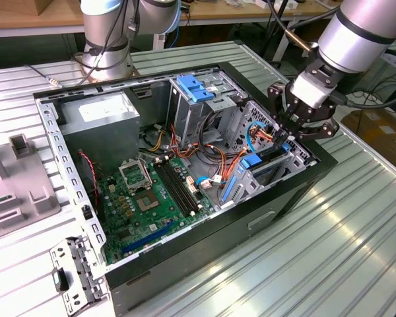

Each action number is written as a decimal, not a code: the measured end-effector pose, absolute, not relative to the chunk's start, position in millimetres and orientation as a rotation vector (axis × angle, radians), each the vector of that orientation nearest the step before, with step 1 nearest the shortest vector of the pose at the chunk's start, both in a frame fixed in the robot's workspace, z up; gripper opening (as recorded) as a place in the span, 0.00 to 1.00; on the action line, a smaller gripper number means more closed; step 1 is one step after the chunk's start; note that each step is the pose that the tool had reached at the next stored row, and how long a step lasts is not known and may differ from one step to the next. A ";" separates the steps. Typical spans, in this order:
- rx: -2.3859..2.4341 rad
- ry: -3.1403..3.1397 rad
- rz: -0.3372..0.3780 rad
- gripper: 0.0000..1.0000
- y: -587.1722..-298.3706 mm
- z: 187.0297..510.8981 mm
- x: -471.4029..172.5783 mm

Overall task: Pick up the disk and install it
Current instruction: 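Insert the first disk wire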

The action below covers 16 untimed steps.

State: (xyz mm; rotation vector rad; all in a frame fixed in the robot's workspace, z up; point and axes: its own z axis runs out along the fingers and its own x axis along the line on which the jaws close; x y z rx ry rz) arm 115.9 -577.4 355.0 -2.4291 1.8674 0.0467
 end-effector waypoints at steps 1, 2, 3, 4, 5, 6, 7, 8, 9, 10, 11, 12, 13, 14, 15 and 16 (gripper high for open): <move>-2.420 1.879 0.046 0.17 -577.4 355.0 115.8; -2.411 1.891 0.045 0.17 -577.4 354.9 115.8; -2.398 1.907 0.045 0.17 -577.4 354.9 115.7; -2.383 1.925 0.044 0.17 -577.4 354.9 115.6; -2.374 1.936 0.043 0.17 -577.4 354.9 115.6; -2.364 1.947 0.043 0.17 -577.4 354.8 115.6; -2.355 1.958 0.042 0.17 -577.4 354.8 115.6; -2.347 1.968 0.041 0.17 -577.4 354.8 115.6; -2.322 1.997 0.040 0.17 -577.4 354.7 115.6; -2.312 2.008 0.039 0.17 -577.4 354.7 115.6; -2.302 2.020 0.039 0.17 -577.4 354.6 115.5; -2.285 2.038 0.038 0.17 -577.4 354.6 115.6; -2.256 2.070 0.036 0.17 -577.4 354.5 115.5; -2.232 2.095 0.035 0.17 -577.4 354.5 115.6; -2.221 2.107 0.034 0.17 -577.4 354.4 115.6; -2.205 2.124 0.033 0.17 -577.4 354.4 115.5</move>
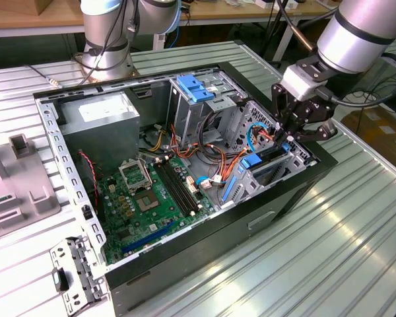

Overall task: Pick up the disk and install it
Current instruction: 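Insert the first disk wire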

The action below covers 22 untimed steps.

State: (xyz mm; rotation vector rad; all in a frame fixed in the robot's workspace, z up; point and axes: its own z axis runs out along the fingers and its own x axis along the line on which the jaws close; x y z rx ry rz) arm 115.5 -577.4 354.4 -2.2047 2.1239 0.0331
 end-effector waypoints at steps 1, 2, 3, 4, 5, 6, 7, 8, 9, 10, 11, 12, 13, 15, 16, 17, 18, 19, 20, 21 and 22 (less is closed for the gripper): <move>-2.192 2.137 0.032 0.17 -577.4 354.3 115.6; -2.177 2.152 0.032 0.17 -577.4 354.3 115.6; -2.159 2.170 0.031 0.17 -577.4 354.2 115.6; -2.146 2.182 0.030 0.17 -577.4 354.2 115.5; -2.129 2.199 0.029 0.17 -577.4 354.1 115.6; -2.116 2.211 0.028 0.17 -577.4 354.1 115.5; -2.091 2.235 0.027 0.17 -577.4 354.0 115.6; -2.066 2.257 0.025 0.17 -577.4 353.9 115.6; -2.054 2.269 0.025 0.17 -577.4 353.8 115.6; -2.049 2.273 0.025 0.17 -577.4 353.8 115.6; -2.049 2.273 0.024 0.17 -577.4 353.8 115.6; -2.048 2.274 0.024 0.17 -577.4 353.8 115.5; -2.047 2.274 0.024 0.17 -577.4 353.8 115.4; -2.047 2.274 0.024 0.17 -577.4 353.8 115.4; -2.047 2.274 0.024 0.17 -577.4 353.8 115.5; -2.047 2.274 0.024 0.17 -577.4 353.7 115.4; -2.047 2.274 0.024 0.17 -577.4 353.7 115.5; -2.047 2.274 0.024 0.17 -577.4 353.7 115.4; -2.047 2.274 0.024 0.17 -577.4 353.6 114.8; -2.047 2.274 0.024 0.17 -577.4 353.6 114.3; -2.047 2.274 0.024 0.17 -577.4 353.7 114.0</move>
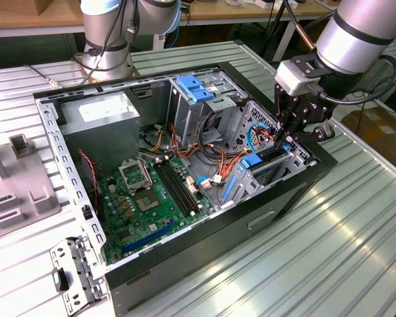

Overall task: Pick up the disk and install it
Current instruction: 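Insert the first disk wire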

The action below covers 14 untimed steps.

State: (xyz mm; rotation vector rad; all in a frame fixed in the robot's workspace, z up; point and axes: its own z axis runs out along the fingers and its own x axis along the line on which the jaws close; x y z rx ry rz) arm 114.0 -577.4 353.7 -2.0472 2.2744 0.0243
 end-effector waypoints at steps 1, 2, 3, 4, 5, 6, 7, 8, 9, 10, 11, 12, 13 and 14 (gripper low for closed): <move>-2.047 2.274 0.024 0.17 -577.4 353.6 113.6; -2.047 2.274 0.024 0.17 -577.4 353.6 112.9; -2.047 2.274 0.024 0.17 -577.4 353.5 111.9; -2.047 2.274 0.024 0.17 -577.4 353.5 111.1; -2.047 2.274 0.024 0.17 -577.5 353.5 110.3; -2.047 2.274 0.024 0.17 -577.5 353.4 110.0; -2.047 2.274 0.024 0.17 -577.5 353.4 109.6; -2.047 2.274 0.024 0.17 -577.5 353.4 109.0; -2.047 2.274 0.024 0.17 -577.5 353.3 108.8; -2.047 2.274 0.024 0.17 -577.5 353.3 108.4; -2.047 2.274 0.024 0.17 -577.5 353.2 107.9; -2.047 2.274 0.024 0.17 -577.5 353.2 107.7; -2.047 2.274 0.024 0.17 -577.5 353.2 107.4; -2.047 2.274 0.024 0.17 -577.5 353.1 106.8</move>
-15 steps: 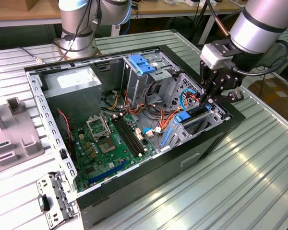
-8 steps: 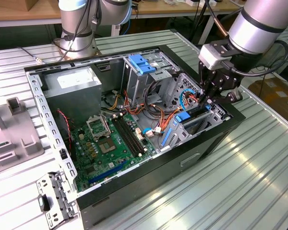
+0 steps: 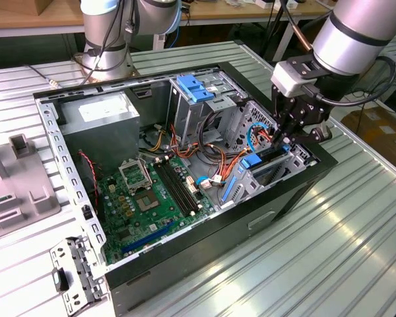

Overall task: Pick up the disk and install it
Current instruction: 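Insert the first disk wire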

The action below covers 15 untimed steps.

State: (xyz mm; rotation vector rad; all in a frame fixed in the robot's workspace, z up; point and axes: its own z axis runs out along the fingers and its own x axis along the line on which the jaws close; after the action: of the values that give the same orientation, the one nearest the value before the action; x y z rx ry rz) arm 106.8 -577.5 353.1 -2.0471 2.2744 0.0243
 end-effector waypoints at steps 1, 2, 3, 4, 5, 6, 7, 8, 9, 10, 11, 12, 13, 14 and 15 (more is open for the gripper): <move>-2.047 2.274 0.024 0.17 -577.5 353.0 106.5; -2.047 2.274 0.024 0.17 -577.5 353.0 106.2; -2.047 2.274 0.024 0.17 -577.5 352.9 105.9; -2.047 2.274 0.024 0.17 -577.5 352.9 105.7; -2.047 2.274 0.024 0.17 -577.5 352.8 105.4; -2.047 2.274 0.024 0.17 -577.5 352.8 105.1; -2.047 2.274 0.024 0.17 -577.5 352.7 104.8; -2.047 2.274 0.024 0.17 -577.5 352.6 104.5; -2.047 2.274 0.024 0.17 -577.5 352.5 104.4; -2.047 2.274 0.024 0.17 -577.4 352.4 104.2; -2.047 2.274 0.024 0.17 -577.4 352.4 104.1; -2.047 2.274 0.024 0.17 -577.4 352.2 104.0; -2.047 2.274 0.024 0.17 -577.4 352.2 103.9; -2.047 2.274 0.024 0.17 -577.4 351.9 103.8; -2.047 2.274 0.024 0.17 -577.4 351.7 103.6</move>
State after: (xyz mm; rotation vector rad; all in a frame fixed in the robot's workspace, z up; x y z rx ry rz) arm 103.6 -577.4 351.7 -2.0472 2.2744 0.0243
